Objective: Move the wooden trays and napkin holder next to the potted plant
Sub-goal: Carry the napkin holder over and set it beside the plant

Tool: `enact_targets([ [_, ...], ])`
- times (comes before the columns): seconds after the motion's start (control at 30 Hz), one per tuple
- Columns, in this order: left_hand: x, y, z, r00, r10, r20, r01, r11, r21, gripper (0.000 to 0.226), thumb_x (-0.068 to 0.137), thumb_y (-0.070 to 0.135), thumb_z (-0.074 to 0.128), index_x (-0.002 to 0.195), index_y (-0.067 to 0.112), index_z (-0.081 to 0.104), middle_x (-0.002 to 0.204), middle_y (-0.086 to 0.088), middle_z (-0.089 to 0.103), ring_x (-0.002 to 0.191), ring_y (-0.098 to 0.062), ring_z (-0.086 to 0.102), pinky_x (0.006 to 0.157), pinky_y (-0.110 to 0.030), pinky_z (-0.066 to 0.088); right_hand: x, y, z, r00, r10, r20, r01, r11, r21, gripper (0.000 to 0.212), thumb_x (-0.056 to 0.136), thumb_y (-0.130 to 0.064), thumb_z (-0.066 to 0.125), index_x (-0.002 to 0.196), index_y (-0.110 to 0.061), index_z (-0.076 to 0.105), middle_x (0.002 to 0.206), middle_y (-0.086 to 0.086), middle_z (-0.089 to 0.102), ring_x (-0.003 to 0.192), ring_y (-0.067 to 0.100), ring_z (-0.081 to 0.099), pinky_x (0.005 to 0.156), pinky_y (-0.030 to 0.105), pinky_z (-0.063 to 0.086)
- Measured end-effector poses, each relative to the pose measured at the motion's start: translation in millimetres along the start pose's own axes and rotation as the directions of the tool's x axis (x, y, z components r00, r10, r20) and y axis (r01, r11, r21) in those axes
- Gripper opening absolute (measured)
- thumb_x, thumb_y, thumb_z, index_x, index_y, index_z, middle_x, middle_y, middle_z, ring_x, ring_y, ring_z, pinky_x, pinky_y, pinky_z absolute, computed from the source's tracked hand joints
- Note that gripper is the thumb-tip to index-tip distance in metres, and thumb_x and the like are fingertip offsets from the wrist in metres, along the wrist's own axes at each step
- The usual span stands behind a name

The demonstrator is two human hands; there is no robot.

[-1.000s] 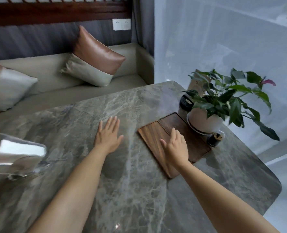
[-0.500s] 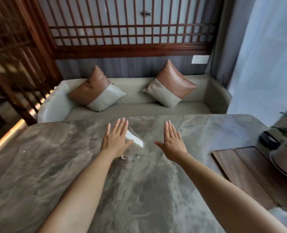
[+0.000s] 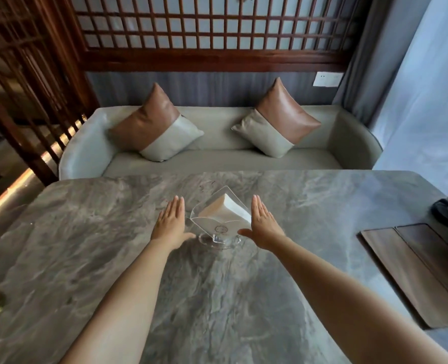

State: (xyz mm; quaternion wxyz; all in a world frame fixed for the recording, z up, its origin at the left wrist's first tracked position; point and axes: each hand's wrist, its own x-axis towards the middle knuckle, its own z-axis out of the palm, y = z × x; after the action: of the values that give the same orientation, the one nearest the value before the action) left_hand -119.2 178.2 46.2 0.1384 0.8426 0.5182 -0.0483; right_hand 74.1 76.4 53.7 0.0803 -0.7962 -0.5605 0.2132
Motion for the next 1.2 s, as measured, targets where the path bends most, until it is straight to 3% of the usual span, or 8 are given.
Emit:
enact_targets([
  [0.17,22.1,5.6,10.2,0.999,0.029,0.037,-0.023,0.989,-0.145,0.112,0.079,0.036,0.071,0.15,0.008,-0.012,0.161,-0.009,-0.009,0.15,-0.022,-0.001,0.123,-0.036,0.008,15.1,4.2,10.8,0.998,0.056,0.008,-0.057,0.997,0.053,0.098,0.087,-0.031,0.059,0.145,-0.005,-0.015,0.158,0.011,-0.012,0.147,0.024,-0.005,0.122,0.039,0.006],
  [0.37,43.0,12.6,10.6,0.996,0.046,0.071,-0.029,0.974,-0.223,0.103,0.081,0.034,0.07,0.152,0.016,-0.001,0.161,-0.005,0.013,0.146,-0.023,0.023,0.116,-0.039,0.026,27.2,3.1,22.1,0.996,0.093,0.007,-0.093,0.99,0.109,0.092,0.087,-0.024,0.059,0.147,-0.006,-0.009,0.159,0.011,0.007,0.146,0.026,0.011,0.12,0.037,0.018],
  [0.47,50.1,13.8,12.8,0.997,0.031,0.077,-0.007,0.957,-0.289,0.089,0.081,0.027,0.072,0.15,0.02,0.017,0.152,-0.011,0.037,0.134,-0.03,0.042,0.107,-0.041,0.038,29.8,0.3,25.2,0.992,0.12,-0.028,-0.113,0.977,0.183,0.084,0.088,-0.019,0.058,0.148,-0.01,-0.001,0.155,0.012,0.022,0.138,0.029,0.032,0.109,0.04,0.036],
  [0.6,47.1,14.3,15.4,0.999,0.002,0.05,0.017,0.925,-0.379,0.068,0.074,0.018,0.079,0.132,0.012,0.044,0.128,-0.011,0.057,0.109,-0.028,0.056,0.086,-0.033,0.043,25.3,0.0,26.1,0.99,0.131,-0.06,-0.111,0.959,0.261,0.071,0.087,-0.014,0.06,0.145,-0.009,0.018,0.145,0.016,0.033,0.128,0.031,0.042,0.101,0.042,0.042],
  [0.67,43.2,16.3,13.4,0.998,0.01,0.058,0.012,0.925,-0.379,0.061,0.072,0.013,0.081,0.123,0.007,0.049,0.112,-0.009,0.058,0.093,-0.024,0.054,0.076,-0.029,0.038,19.4,1.6,26.1,0.991,0.118,-0.068,-0.096,0.96,0.264,0.067,0.085,-0.013,0.062,0.141,-0.008,0.025,0.143,0.017,0.036,0.124,0.032,0.045,0.1,0.042,0.044],
  [0.77,38.8,24.7,7.9,0.997,0.02,0.075,0.009,0.927,-0.375,0.059,0.069,0.009,0.082,0.12,0.004,0.051,0.099,-0.005,0.052,0.087,-0.02,0.048,0.074,-0.027,0.037,8.0,7.5,23.1,0.99,0.105,-0.089,-0.078,0.961,0.266,0.066,0.084,-0.013,0.064,0.139,-0.007,0.028,0.138,0.018,0.04,0.121,0.032,0.047,0.098,0.04,0.044],
  [1.0,25.3,85.4,-6.9,0.99,0.117,0.078,-0.082,0.931,-0.355,0.061,0.069,0.008,0.082,0.121,0.005,0.051,0.109,-0.009,0.058,0.089,-0.019,0.049,0.077,-0.026,0.036,-37.7,51.8,-5.7,0.971,0.154,-0.18,-0.086,0.937,0.338,0.068,0.084,-0.017,0.064,0.14,-0.011,0.026,0.137,0.017,0.039,0.121,0.034,0.045,0.097,0.042,0.041],
  [1.2,13.0,196.4,-1.9,0.953,0.29,0.091,-0.252,0.922,-0.295,0.058,0.066,0.01,0.083,0.117,0.009,0.054,0.116,-0.012,0.062,0.087,-0.019,0.05,0.081,-0.032,0.043,-104.4,131.9,-36.8,0.923,0.301,-0.24,-0.185,0.893,0.411,0.068,0.084,-0.022,0.063,0.141,-0.015,0.027,0.137,0.013,0.04,0.122,0.031,0.044,0.095,0.041,0.041],
])
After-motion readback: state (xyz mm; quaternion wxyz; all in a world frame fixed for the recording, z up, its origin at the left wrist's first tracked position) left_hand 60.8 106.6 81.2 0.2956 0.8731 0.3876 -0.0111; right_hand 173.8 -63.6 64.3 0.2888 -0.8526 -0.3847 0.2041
